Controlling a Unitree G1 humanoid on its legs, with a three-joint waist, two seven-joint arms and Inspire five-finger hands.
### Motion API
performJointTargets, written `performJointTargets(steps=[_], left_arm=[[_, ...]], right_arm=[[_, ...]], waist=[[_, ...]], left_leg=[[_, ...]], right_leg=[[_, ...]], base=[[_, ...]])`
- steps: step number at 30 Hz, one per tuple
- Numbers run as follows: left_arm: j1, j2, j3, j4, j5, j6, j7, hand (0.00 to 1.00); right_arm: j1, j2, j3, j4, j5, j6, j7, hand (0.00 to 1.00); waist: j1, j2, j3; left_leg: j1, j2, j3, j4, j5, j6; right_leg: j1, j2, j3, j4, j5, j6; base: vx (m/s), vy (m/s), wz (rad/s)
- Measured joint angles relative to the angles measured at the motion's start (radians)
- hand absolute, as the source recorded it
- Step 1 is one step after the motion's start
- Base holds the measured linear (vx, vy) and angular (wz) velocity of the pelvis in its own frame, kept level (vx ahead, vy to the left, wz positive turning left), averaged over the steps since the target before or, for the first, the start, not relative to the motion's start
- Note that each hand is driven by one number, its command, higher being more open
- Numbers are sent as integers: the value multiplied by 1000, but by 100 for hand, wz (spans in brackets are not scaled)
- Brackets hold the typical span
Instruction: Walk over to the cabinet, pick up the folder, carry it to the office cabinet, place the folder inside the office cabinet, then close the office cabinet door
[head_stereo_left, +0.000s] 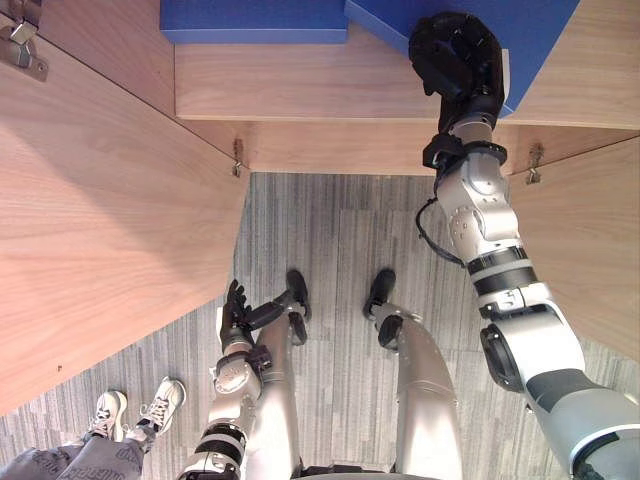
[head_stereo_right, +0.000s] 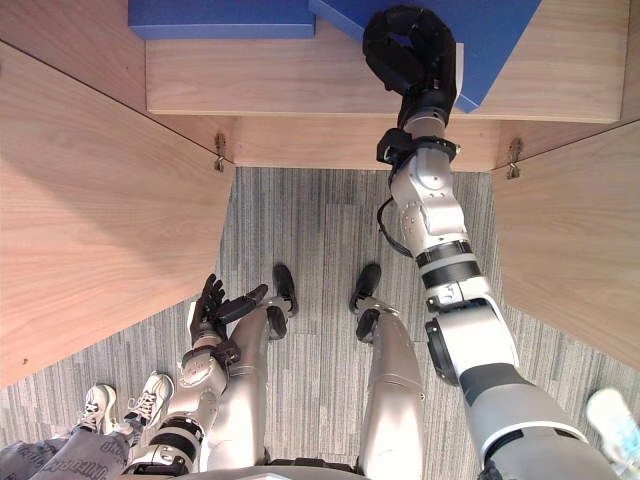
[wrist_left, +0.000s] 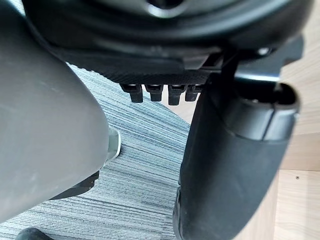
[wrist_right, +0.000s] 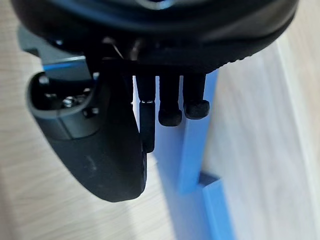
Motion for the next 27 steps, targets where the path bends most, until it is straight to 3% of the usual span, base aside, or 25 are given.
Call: performJointTargets(steps=[8,18,23,27], left_arm=[[-3,-15,11,5,0,-11,19,100],[-7,-14,-13,10,0,-17,43,100],[-23,-24,-33,6,3,-25,65,100],[-24,-38,-33,-2,3,-26,83,100]], right_arm=[[-155,21,34,221,-132,63,-16,0],[-317,21,135,395,-221,93,-92,0],[-345,-34,121,402,-262,110,-209,0],[-356,-61,-11,397,-264,118,-300,0]], waist=[[7,0,0],[11,1,-1],[20,1,-1],[23,2,-1]], left_leg=[[0,2,-2,-3,-1,1],[-5,-4,-6,-14,1,0],[-34,-33,-17,-57,35,3],[-38,-49,-17,-76,47,7]], right_leg=[[7,3,-5,-8,0,0],[2,-1,-11,-9,0,0],[-33,-26,-26,-8,0,0],[-41,-40,-27,-7,0,0]], base=[[0,0,0],[0,-3,2],[16,2,17],[26,11,10]])
